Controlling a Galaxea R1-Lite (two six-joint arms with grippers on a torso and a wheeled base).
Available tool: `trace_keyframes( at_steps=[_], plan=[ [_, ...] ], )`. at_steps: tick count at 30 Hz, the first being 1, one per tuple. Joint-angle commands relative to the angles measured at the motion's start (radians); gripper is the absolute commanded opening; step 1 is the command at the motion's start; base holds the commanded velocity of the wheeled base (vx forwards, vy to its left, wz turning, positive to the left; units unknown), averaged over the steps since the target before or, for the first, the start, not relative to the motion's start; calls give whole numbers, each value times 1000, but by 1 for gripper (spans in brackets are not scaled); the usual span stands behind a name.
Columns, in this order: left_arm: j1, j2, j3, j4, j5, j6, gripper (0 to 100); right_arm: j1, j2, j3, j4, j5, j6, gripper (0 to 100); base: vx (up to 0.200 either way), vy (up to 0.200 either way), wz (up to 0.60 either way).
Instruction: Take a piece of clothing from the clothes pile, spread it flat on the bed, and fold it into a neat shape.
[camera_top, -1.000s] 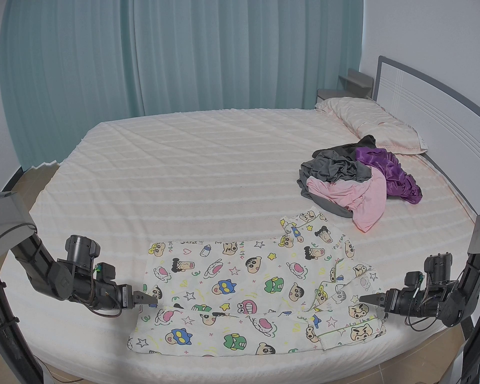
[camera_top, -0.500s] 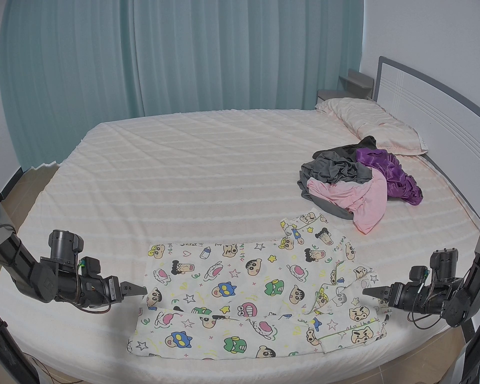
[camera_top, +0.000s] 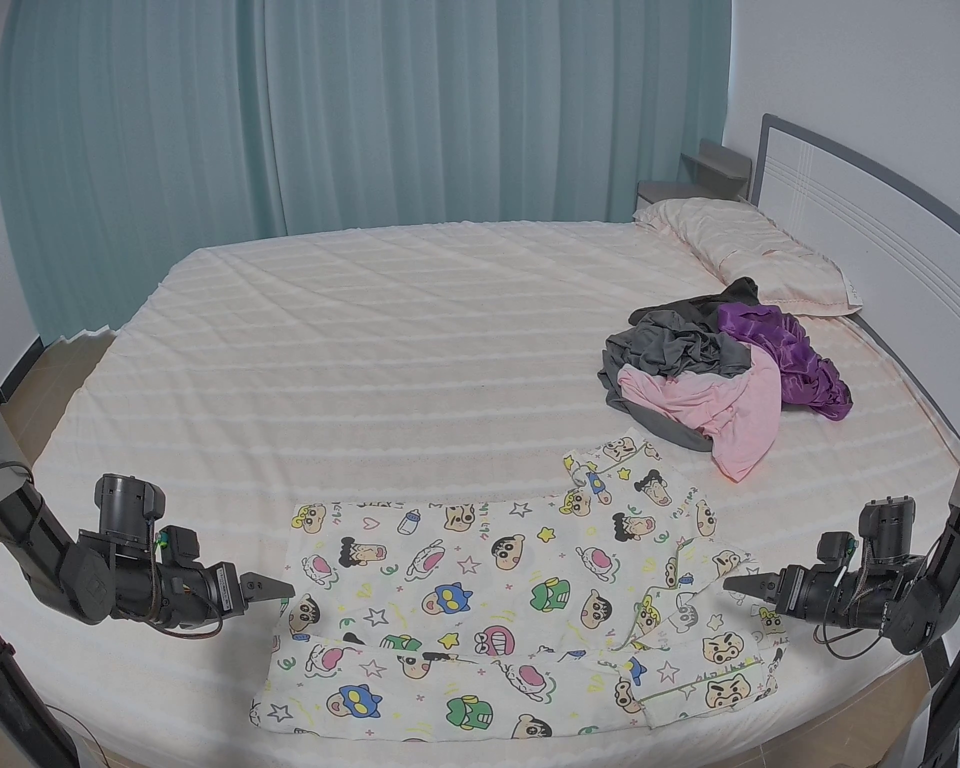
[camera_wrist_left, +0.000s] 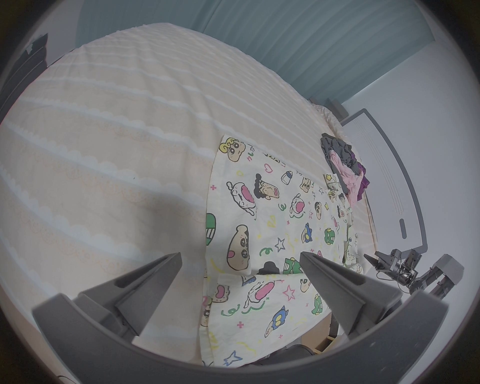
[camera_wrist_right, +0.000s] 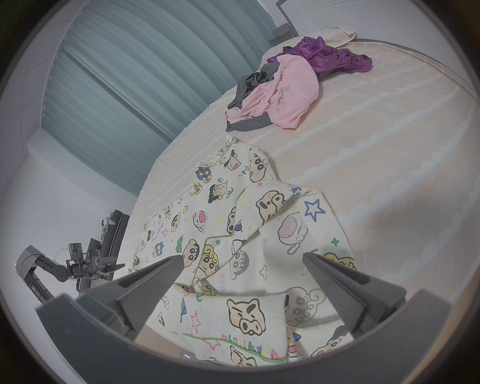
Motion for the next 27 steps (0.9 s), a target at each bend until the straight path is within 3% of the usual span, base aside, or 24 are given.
trace_keyframes(
  at_steps=[1, 5, 14, 20, 23, 27],
  plan=[
    [-4, 2, 4, -1, 0, -1, 100, 0, 0, -2, 0, 1, 0, 100, 0, -200, 0],
    [-15, 2, 4, -3, 0, -1, 100, 0, 1, -3, 0, 1, 0, 100, 0, -200, 0],
    [-15, 4, -1, -53, 11, -19, 100, 0, 1, -6, -2, 2, 0, 100, 0, 0, 0],
    [25, 48, -154, -75, 75, -41, 100, 25, -7, -5, -2, -2, 3, 100, 0, 0, 0],
    [25, 128, -263, -66, 131, -38, 100, 38, -8, -2, -2, -4, 3, 100, 0, 0, 0],
    [27, 274, -400, -61, 135, -30, 100, 52, -11, 3, -2, -7, 3, 100, 0, 0, 0]
  ],
)
